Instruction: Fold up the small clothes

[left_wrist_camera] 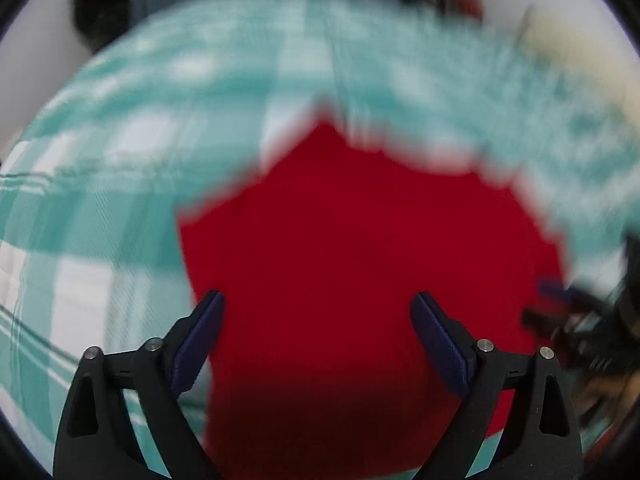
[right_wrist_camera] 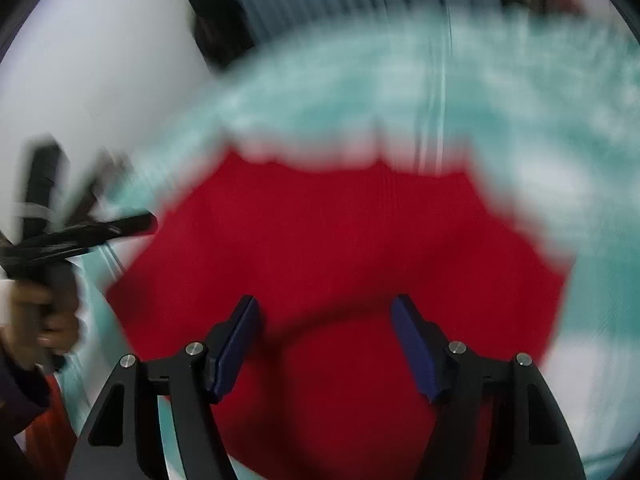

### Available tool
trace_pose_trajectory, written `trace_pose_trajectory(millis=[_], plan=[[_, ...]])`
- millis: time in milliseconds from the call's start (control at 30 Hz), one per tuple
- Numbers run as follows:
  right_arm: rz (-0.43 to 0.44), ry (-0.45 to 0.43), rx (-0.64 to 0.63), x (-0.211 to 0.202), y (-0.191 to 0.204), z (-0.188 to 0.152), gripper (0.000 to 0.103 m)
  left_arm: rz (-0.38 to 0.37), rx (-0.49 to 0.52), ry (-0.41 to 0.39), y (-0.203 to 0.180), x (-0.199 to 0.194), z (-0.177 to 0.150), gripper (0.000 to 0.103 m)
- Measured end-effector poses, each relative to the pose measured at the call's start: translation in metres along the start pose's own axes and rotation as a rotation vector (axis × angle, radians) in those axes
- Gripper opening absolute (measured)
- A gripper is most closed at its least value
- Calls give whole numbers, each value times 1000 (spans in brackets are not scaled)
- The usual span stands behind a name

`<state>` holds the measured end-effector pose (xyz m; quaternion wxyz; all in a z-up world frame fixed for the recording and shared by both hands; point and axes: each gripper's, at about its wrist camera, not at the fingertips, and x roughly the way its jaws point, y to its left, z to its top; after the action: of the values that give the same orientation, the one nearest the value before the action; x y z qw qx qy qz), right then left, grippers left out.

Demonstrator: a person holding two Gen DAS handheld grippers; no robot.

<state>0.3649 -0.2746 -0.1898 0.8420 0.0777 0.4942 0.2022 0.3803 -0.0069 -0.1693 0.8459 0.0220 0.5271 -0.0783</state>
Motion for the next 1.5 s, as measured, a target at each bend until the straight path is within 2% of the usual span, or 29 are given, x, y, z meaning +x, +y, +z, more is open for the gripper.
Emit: trace_pose_trajectory(millis=[33, 100, 200, 233, 300, 467, 600, 833, 933, 1067, 1133, 1233, 1333, 1400, 1433, 1467, 1500], plan=[[-25, -15, -10, 0, 3, -3, 68, 35, 17, -4, -3, -1, -7, 88], [-82, -51, -35, -23, 19, -1, 68, 38, -7, -69, -2, -26, -13, 89], [-40, -138, -54, -69, 36, -7, 72, 44, -29, -132, 2, -63, -19, 92], [-56, -164, -59, -84, 40, -13, 76, 59, -31, -148, 4, -72, -20, 92], [-68, -181, -47, -99, 41, -25, 76, 93, -30, -172, 6, -86, -22, 92], [-81, -137, 50, -110, 28, -67, 76, 143, -28, -194, 14, -103, -22, 92], [-87, -116, 126, -116, 17, -98, 76, 151, -30, -202, 17, -112, -25, 92], [-105, -120, 150, -132, 15, -132, 76, 161, -23, -204, 21, -111, -28, 96], [-87, -136, 184, -140, 15, -154, 76, 77, -83, -172, 44, -92, -29, 96], [-79, -149, 206, -145, 18, -178, 76, -142, -297, -135, 94, -58, -21, 96], [-77, -154, 206, -144, 20, -187, 76, -224, -377, -96, 108, -36, -14, 95], [-74, -152, 197, -139, 20, -190, 76, -290, -414, -52, 108, -8, -6, 94], [-72, -152, 184, -133, 18, -188, 76, -343, -389, -43, 91, 6, -2, 92], [-64, -164, 191, -130, 15, -185, 76, -338, -350, -32, 81, 12, 0, 83], [-59, -170, 196, -130, 14, -185, 76, -327, -329, -26, 76, 14, 1, 59], [-53, -179, 201, -130, 13, -184, 76, -309, -316, -8, 73, 15, 2, 18], [-51, -183, 202, -130, 13, -184, 76, -302, -319, 11, 71, 16, 4, 9]])
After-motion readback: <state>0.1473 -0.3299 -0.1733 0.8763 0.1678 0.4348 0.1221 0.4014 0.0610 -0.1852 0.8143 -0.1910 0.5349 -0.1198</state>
